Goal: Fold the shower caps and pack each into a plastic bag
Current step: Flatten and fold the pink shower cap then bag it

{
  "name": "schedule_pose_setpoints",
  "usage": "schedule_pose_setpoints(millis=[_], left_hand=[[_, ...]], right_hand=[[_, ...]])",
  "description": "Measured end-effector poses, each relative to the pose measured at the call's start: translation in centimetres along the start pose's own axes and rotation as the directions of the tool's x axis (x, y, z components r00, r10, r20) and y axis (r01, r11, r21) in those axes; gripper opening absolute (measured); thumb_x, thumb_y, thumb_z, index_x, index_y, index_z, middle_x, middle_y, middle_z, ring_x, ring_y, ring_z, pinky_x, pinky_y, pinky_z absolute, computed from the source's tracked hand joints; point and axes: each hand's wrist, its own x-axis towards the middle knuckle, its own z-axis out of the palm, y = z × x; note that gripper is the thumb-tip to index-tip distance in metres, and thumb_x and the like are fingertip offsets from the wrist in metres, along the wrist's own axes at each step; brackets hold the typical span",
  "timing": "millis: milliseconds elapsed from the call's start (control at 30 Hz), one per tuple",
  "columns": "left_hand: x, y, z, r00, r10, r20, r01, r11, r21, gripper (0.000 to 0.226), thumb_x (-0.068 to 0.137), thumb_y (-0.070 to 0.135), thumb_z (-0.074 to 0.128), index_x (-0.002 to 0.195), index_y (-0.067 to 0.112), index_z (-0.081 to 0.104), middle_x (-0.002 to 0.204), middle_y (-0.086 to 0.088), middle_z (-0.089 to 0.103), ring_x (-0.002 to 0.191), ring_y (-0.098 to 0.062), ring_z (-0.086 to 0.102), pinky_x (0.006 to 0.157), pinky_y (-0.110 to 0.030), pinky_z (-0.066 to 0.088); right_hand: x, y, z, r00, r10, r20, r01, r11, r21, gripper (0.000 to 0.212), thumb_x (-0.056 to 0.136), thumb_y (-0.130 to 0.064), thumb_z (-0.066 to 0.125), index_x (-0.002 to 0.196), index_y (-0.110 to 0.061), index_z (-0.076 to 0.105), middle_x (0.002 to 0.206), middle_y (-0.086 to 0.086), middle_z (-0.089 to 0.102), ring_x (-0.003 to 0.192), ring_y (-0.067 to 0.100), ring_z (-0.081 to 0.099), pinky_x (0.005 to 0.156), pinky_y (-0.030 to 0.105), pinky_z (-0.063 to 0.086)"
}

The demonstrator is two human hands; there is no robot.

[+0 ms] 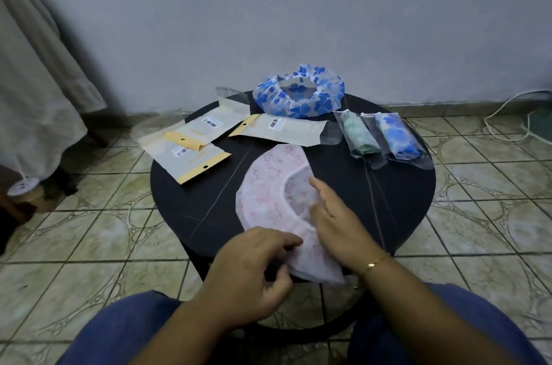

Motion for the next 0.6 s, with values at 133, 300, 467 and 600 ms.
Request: schedule_pose_setpoints(millis=[133, 300, 467, 600], left_hand=[[-0.8, -1.2, -0.1, 0.982, 0.080, 0.169, -0.107, 0.982, 0.159, 0.048, 0.073, 0.050, 0.066, 0.117, 0.031, 0.063, 0.108, 0.018, 0.063, 0.100, -0.002, 0.057, 0.083, -0.023, 0.048], [-0.8, -2.5, 0.7, 0.986, 0.106, 0.130, -0.139, 0.950, 0.278, 0.037, 0.077, 0.050, 0.059, 0.107, 0.030, 0.070, 0.102, 0.014, 0.065, 0.093, -0.008, 0.060, 0.073, -0.029, 0.051], [-0.7, -2.5, 0.9, 0.991, 0.088, 0.100, -0.110, 0.962, 0.248, 0.034, 0.082, 0.051, 0.052, 0.100, 0.033, 0.073, 0.097, 0.017, 0.066, 0.090, -0.007, 0.061, 0.070, -0.030, 0.050], [-0.6, -2.6, 1.0, 0.998, 0.005, 0.059, -0.015, 0.984, 0.179, 0.041, 0.088, 0.060, 0.041, 0.101, 0.037, 0.073, 0.098, 0.021, 0.064, 0.095, -0.002, 0.056, 0.077, -0.029, 0.046]], right_hand=[[-2.9, 0.7, -2.1, 0.975, -0.114, 0.191, 0.138, 0.984, -0.116, 0.040, 0.096, -0.018, 0.049, 0.134, -0.030, 0.046, 0.145, -0.017, 0.034, 0.134, -0.006, 0.025, 0.101, 0.002, 0.020], [-5.0, 1.8, -2.7, 0.904, -0.131, 0.407, 0.321, 0.837, -0.443, 0.079, 0.073, -0.049, 0.074, 0.139, -0.040, 0.031, 0.145, -0.030, 0.010, 0.138, -0.012, -0.001, 0.115, 0.018, -0.002], [-4.9, 2.7, -2.1, 0.912, -0.228, 0.341, 0.382, 0.775, -0.503, 0.051, 0.079, -0.032, 0.071, 0.124, -0.035, 0.047, 0.150, -0.020, 0.024, 0.133, -0.012, 0.011, 0.112, 0.013, 0.000], [-4.7, 2.4, -2.5, 0.932, -0.242, 0.269, 0.341, 0.839, -0.423, 0.031, 0.084, -0.037, 0.067, 0.113, -0.032, 0.062, 0.137, -0.021, 0.041, 0.126, -0.012, 0.027, 0.110, 0.011, 0.017]])
